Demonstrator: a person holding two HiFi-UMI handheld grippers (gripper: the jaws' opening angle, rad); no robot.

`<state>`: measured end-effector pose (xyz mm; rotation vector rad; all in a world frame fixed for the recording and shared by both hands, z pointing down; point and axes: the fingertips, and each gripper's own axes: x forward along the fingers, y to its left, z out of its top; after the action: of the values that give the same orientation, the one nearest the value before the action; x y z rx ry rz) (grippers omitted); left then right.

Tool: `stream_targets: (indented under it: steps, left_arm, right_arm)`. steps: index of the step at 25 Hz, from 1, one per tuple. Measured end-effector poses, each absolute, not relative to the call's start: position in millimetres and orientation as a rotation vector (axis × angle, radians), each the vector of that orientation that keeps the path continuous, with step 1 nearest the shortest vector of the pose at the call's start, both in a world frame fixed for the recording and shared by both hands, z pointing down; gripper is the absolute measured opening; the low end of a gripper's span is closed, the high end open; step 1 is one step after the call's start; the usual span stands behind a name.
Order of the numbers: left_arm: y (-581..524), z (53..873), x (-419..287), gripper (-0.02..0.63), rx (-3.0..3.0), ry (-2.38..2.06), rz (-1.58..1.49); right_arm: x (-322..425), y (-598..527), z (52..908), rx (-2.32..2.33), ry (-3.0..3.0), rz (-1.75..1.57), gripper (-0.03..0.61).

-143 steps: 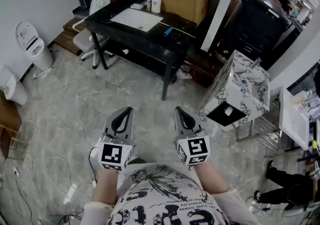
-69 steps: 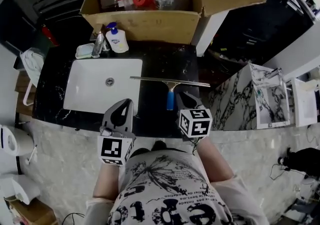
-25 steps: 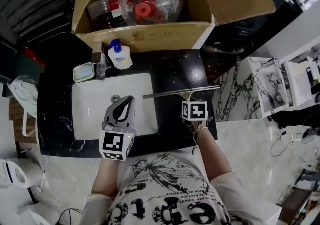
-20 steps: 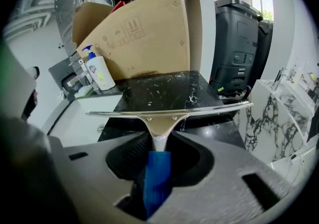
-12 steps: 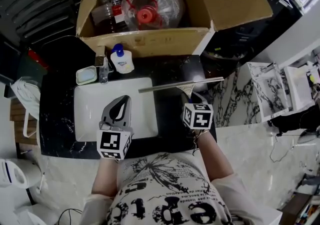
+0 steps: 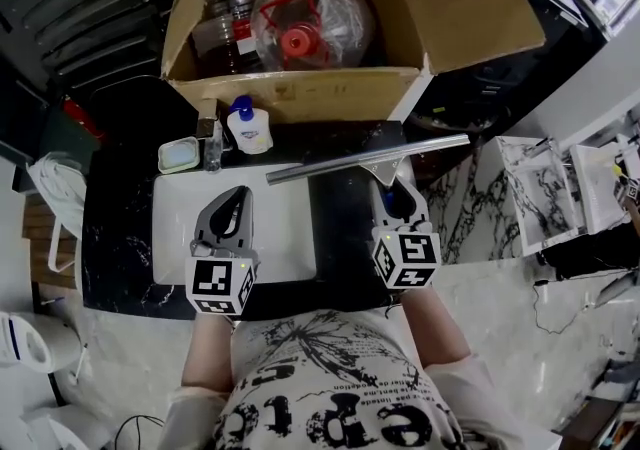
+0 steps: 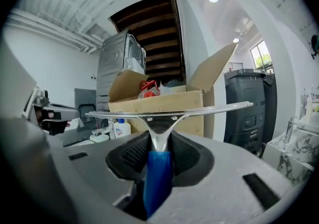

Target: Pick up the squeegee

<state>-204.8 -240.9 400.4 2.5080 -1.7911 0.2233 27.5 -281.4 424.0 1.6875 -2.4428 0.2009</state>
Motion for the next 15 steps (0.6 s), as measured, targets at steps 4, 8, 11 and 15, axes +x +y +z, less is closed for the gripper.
stream_targets:
  steps: [4,8,11,15]
  left_arm:
    - [-242.9,394.8,-210.9,0.012,2.492,-1.826,0.213]
    - [-241.5,390.8,-208.9,0.012,2.496,-1.827,0.209]
    - [-241.8,388.4,-205.3,0.012,2.508,-1.821,0.206]
    - [-240.6,389.5,-202.0,0.012,2.51,-1.816,0.206]
  right_arm:
    - [28.0,-272.9,402.1,1.729,-2.518,0.122,0.11]
    - [26.6,-268.2,393.0,1.753,-2.545,0.098,0.11]
    - [25.1,-270.0,395.6,1.743,-2.533,0.09,0.11]
    - [23.7,-271.0,399.9,1.728,-2.522,0.087,0.11]
